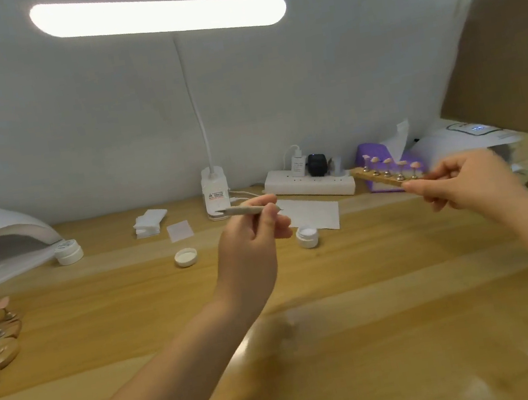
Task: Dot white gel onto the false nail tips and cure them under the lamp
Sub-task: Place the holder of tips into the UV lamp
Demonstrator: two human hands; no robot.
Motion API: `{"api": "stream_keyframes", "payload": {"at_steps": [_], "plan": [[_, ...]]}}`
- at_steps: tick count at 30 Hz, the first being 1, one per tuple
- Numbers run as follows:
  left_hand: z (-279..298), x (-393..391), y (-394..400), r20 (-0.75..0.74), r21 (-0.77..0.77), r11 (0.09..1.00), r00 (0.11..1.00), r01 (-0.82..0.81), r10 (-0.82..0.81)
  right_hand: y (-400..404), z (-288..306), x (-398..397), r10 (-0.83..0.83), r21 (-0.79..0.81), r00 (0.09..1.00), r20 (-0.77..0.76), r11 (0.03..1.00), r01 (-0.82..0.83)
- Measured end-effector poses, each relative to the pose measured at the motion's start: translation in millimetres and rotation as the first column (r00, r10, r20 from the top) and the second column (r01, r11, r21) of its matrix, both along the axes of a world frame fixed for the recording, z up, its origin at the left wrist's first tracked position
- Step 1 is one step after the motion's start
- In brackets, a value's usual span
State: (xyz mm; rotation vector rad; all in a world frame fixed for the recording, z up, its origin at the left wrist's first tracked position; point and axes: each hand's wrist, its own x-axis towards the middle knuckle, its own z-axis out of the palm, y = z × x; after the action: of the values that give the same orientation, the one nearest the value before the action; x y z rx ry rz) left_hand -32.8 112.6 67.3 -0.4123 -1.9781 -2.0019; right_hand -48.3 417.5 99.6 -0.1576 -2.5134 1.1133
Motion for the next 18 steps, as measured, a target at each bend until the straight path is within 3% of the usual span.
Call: {"api": "stream_keyframes", "payload": {"at_steps": [5,9,13,18], "plan": [[-8,-16,64,0.054,0.029,0.996,0.995,0.086,-0.087,79,-11,23,-0.295,0.101,0.956,-0.01,0.95,0.294],[-15,-27,115,0.093,0.016,0.983,0.978,0.185,-0.186,120,-24,19,-0.465,0.053,0.884,-0.054,0.883,0.467],[-19,-40,153,0.186,0.012,0.961,0.944,0.275,-0.272,137,-28,-6,-0.523,0.15,0.852,0.005,0.843,0.517],[-33,-52,178,0.276,0.078,0.962,0.921,0.262,-0.273,149,-38,-44,-0.592,0.21,0.802,0.084,0.797,0.566]]}}
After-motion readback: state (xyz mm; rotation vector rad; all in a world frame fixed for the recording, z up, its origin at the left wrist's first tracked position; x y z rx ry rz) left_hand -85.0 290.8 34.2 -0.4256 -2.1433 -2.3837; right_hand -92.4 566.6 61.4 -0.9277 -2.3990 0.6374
